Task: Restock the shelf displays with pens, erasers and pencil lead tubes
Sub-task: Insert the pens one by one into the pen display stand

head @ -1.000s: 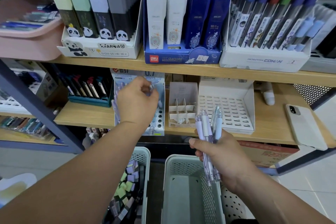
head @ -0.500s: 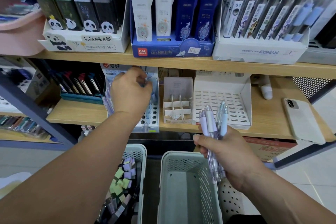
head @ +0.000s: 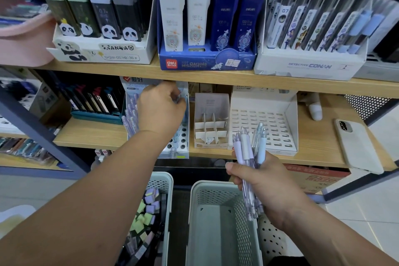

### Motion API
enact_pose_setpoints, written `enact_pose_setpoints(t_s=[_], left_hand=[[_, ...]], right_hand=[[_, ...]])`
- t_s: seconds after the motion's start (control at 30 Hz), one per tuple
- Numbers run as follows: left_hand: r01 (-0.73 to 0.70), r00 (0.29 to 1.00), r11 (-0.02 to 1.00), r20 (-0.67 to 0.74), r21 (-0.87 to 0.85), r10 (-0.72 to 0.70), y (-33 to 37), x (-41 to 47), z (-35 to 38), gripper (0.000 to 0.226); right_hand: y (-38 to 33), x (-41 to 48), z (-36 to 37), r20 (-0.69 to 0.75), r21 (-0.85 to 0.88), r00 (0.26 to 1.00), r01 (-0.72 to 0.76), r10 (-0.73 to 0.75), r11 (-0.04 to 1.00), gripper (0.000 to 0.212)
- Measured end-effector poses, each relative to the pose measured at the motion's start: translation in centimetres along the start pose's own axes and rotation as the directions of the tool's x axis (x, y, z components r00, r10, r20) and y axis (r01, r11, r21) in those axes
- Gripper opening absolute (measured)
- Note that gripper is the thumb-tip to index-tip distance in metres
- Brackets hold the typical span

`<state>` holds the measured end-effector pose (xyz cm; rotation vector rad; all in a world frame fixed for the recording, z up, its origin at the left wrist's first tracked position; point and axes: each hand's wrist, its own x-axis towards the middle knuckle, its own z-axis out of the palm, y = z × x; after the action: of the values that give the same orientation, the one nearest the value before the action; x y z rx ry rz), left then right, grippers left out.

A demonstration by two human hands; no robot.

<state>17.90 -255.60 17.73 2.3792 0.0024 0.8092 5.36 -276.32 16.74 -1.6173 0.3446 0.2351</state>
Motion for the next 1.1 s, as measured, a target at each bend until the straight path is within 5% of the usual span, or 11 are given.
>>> enact_pose_setpoints(t_s=[0.53, 0.7, 0.9, 1.1], left_hand=[[0.033, 0.999, 0.999, 0.027, 0.007, -0.033, -0.6, -0.3, 0.1, 0.009], [-0.085, 0.993, 0.989, 0.089, 0.122, 0.074, -0.9, -0.2, 0.2, 0.008], [-0.125, 0.968, 0.967, 0.241, 0.22, 0.07, -1.3, -0.3, 0.2, 0.034], [-0.215, 0.973, 0.966, 0.117, 0.146, 0.199, -0.2, -1.7, -2.0, 0.026]], right_hand=[[-0.2, -0.2, 0.1, -0.006, -0.007, 1.0, -0.011, 0.011, 1.0, 0.018], [-0.3, -0.2, 0.0, 0.006, 0.031, 1.0, -0.029, 0.029, 0.999, 0.022], [-1.2, -0.3, 0.3, 0.124, 0.165, 0.99, -0.084, 0.064, 0.983, 0.021], [-1.7, -0.4, 1.3, 0.218, 0.237, 0.973, -0.131, 0.079, 0.963, 0.025]])
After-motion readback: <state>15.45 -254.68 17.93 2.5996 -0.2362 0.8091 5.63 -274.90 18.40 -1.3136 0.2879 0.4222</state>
